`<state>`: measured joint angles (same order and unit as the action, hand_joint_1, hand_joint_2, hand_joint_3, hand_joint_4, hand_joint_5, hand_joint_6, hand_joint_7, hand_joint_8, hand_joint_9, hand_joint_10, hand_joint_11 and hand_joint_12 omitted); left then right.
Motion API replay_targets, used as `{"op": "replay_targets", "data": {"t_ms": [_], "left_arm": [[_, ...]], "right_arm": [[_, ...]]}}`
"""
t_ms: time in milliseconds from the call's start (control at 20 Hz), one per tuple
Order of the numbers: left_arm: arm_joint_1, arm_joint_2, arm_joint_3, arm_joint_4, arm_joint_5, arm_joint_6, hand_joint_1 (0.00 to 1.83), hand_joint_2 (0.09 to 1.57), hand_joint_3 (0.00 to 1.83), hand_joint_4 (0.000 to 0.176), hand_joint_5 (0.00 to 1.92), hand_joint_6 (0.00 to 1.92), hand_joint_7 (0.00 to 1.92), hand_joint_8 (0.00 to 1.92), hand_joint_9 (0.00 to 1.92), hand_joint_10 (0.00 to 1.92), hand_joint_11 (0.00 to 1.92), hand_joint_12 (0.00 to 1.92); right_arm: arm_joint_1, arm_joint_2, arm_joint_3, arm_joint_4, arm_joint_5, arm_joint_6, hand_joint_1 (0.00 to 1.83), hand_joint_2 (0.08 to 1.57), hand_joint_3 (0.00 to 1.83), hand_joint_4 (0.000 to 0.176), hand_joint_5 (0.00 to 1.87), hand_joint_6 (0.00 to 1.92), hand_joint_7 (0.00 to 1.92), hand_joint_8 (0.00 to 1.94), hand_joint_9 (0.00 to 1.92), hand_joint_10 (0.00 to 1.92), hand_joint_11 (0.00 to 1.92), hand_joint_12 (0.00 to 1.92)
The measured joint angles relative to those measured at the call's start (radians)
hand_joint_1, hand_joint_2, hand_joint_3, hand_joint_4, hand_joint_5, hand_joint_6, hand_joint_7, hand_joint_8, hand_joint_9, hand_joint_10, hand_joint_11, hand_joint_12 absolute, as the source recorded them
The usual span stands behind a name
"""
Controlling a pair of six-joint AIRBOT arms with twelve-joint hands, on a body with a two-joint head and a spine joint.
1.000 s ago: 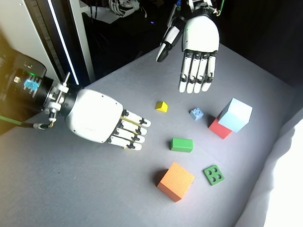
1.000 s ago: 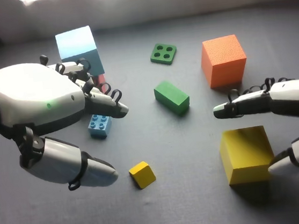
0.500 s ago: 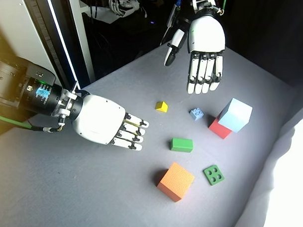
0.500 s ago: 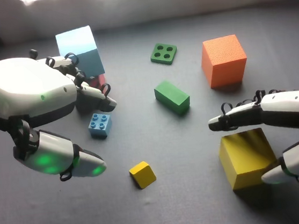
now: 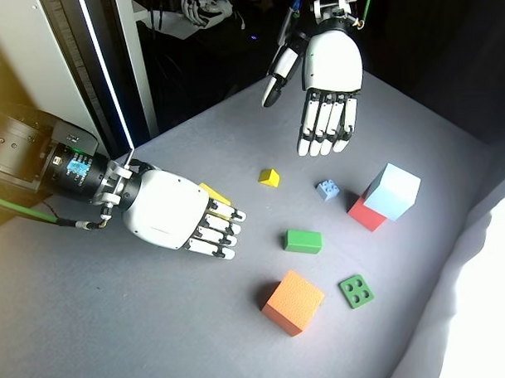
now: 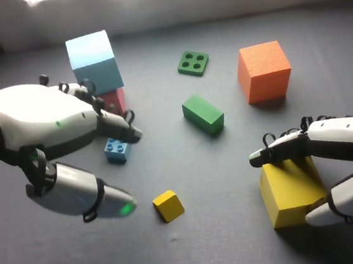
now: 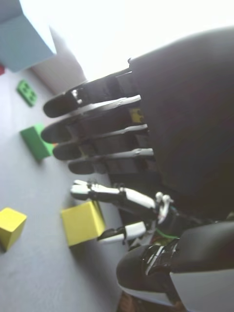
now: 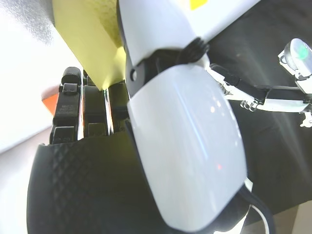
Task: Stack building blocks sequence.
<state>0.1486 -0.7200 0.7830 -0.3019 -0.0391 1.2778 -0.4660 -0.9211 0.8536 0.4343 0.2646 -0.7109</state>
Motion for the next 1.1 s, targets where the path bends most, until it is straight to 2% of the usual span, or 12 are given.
{"op": "replay_targets", "data": {"t_ms": [50, 100, 150, 200, 300, 350, 400, 500, 600, 750, 1000, 1100], "left_arm": [[0.003, 0.000, 0.000, 0.113, -0.022, -0.108, 0.38, 1.06, 0.00, 0.000, 0.42, 0.00, 0.47, 0.00, 0.45, 0.00, 0.01, 0.85], [0.005, 0.000, 0.000, 0.213, -0.042, -0.201, 0.38, 1.06, 0.00, 0.000, 0.41, 0.00, 0.47, 0.00, 0.45, 0.00, 0.01, 0.85], [0.006, 0.000, 0.000, 0.415, -0.058, -0.381, 0.39, 1.06, 0.00, 0.000, 0.42, 0.00, 0.48, 0.01, 0.46, 0.01, 0.01, 0.85], [0.014, 0.000, 0.000, 0.615, -0.086, -0.550, 0.42, 1.04, 0.00, 0.000, 0.46, 0.01, 0.53, 0.01, 0.51, 0.01, 0.06, 0.85], [0.027, 0.000, 0.000, 0.846, -0.142, -0.748, 0.41, 1.05, 0.00, 0.000, 0.46, 0.00, 0.52, 0.00, 0.51, 0.00, 0.05, 0.84], [0.029, 0.000, 0.003, 1.015, -0.188, -0.881, 0.41, 1.05, 0.00, 0.000, 0.47, 0.00, 0.54, 0.00, 0.52, 0.01, 0.08, 0.82], [0.029, 0.000, 0.006, 1.106, -0.223, -0.946, 0.39, 1.05, 0.00, 0.000, 0.46, 0.00, 0.53, 0.00, 0.51, 0.00, 0.08, 0.81], [0.029, 0.000, 0.029, 1.320, -0.331, -1.166, 0.37, 1.06, 0.00, 0.000, 0.46, 0.00, 0.54, 0.00, 0.52, 0.00, 0.09, 0.81], [0.029, 0.000, 0.040, 1.499, -0.403, -1.326, 0.38, 1.07, 0.00, 0.000, 0.45, 0.00, 0.51, 0.00, 0.49, 0.00, 0.05, 0.83], [0.028, 0.000, 0.026, 1.641, -0.465, -1.384, 0.35, 1.08, 0.00, 0.000, 0.46, 0.00, 0.53, 0.01, 0.50, 0.00, 0.06, 0.86], [0.027, 0.001, 0.032, 1.579, -0.533, -1.249, 0.34, 1.09, 0.00, 0.000, 0.43, 0.00, 0.50, 0.00, 0.48, 0.00, 0.04, 0.89], [0.023, 0.001, 0.031, 1.570, -0.548, -1.242, 0.37, 1.09, 0.00, 0.000, 0.44, 0.01, 0.52, 0.01, 0.49, 0.01, 0.04, 0.89]], "right_arm": [[0.000, 0.000, 0.000, 0.000, 0.004, 0.000, 1.28, 1.17, 0.00, 0.000, 0.62, 0.07, 0.69, 0.12, 0.50, 0.39, 0.01, 1.41], [0.000, -0.001, 0.000, 0.000, 0.005, 0.000, 1.20, 1.27, 0.00, 0.000, 0.65, 1.10, 0.82, 1.08, 0.58, 0.65, 0.11, 1.53], [0.000, -0.002, 0.000, 0.000, 0.008, 0.000, 1.31, 1.23, 0.00, 0.000, 0.71, 1.26, 0.83, 1.26, 0.61, 1.36, 0.20, 1.59], [0.000, -0.002, 0.000, 0.000, 0.007, 0.001, 1.34, 1.22, 0.00, 0.000, 0.75, 1.26, 0.85, 1.26, 0.64, 1.48, 0.24, 1.62], [0.000, -0.003, 0.000, 0.001, 0.008, 0.002, 1.34, 1.21, 0.00, 0.000, 0.80, 1.20, 0.84, 1.30, 0.65, 1.52, 0.24, 1.68], [0.000, -0.003, 0.000, 0.001, 0.008, 0.002, 1.34, 1.21, 0.00, 0.000, 0.80, 1.17, 0.84, 1.31, 0.66, 1.53, 0.27, 1.70], [0.000, -0.003, 0.000, 0.000, 0.007, 0.002, 1.35, 1.20, 0.00, 0.000, 0.81, 1.13, 0.85, 1.29, 0.67, 1.52, 0.29, 1.72], [0.004, 0.001, 0.000, 0.000, 0.003, 0.001, 1.35, 1.19, 0.00, 0.000, 0.82, 1.12, 0.86, 1.27, 0.70, 1.51, 0.37, 1.72], [0.047, 0.019, 0.000, -0.001, -0.033, -0.034, 1.34, 1.22, 0.00, 0.000, 0.76, 1.22, 0.79, 1.36, 0.65, 1.56, 0.29, 1.72], [0.154, 0.038, 0.017, 0.000, -0.078, -0.100, 1.34, 1.22, 0.00, 0.000, 0.79, 1.18, 0.79, 1.37, 0.65, 1.55, 0.30, 1.72], [0.307, 0.029, 0.112, -0.005, -0.271, -0.127, 1.34, 1.22, 0.00, 0.000, 0.80, 1.16, 0.80, 1.36, 0.66, 1.55, 0.31, 1.70], [0.384, 0.018, 0.155, -0.009, -0.322, -0.125, 1.34, 1.21, 0.00, 0.000, 0.78, 1.17, 0.82, 1.34, 0.67, 1.53, 0.31, 1.70]]}}
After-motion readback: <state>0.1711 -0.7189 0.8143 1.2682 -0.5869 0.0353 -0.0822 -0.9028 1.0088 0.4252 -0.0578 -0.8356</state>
